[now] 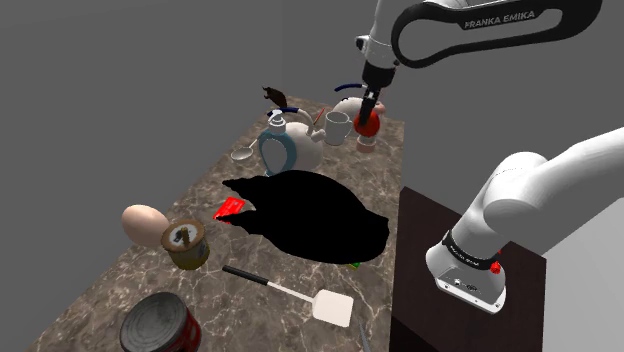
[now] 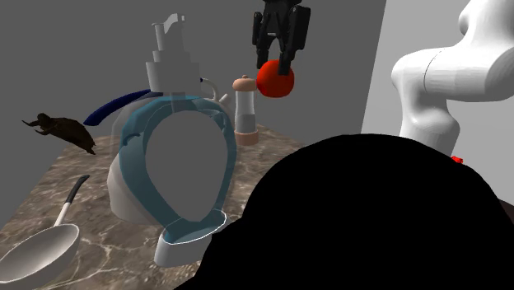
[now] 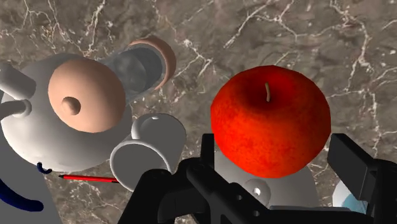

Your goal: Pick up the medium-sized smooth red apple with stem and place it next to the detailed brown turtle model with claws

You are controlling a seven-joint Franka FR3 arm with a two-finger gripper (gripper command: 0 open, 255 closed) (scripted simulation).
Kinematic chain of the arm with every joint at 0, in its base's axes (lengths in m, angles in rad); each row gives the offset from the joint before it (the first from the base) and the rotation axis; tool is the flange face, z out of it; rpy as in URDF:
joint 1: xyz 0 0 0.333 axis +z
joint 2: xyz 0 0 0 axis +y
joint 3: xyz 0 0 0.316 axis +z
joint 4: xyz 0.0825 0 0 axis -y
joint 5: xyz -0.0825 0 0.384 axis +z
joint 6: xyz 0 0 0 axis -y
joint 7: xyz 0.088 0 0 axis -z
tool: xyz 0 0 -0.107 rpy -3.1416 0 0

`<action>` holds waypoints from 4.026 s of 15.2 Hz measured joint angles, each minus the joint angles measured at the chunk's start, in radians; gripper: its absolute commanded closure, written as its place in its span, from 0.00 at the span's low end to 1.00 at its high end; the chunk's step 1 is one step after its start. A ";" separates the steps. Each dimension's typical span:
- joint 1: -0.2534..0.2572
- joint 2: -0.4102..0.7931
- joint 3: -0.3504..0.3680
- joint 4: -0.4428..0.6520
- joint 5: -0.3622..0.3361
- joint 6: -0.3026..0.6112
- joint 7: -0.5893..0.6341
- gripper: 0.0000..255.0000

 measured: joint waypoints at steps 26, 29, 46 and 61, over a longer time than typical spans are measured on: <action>-0.059 0.746 -0.072 0.869 0.000 -0.111 -0.135 1.00; -0.063 0.828 -0.074 0.965 0.004 -0.124 -0.142 1.00; -0.065 0.873 -0.075 0.804 -0.001 0.080 -0.126 1.00; -0.066 0.939 -0.077 0.693 -0.009 0.257 -0.109 1.00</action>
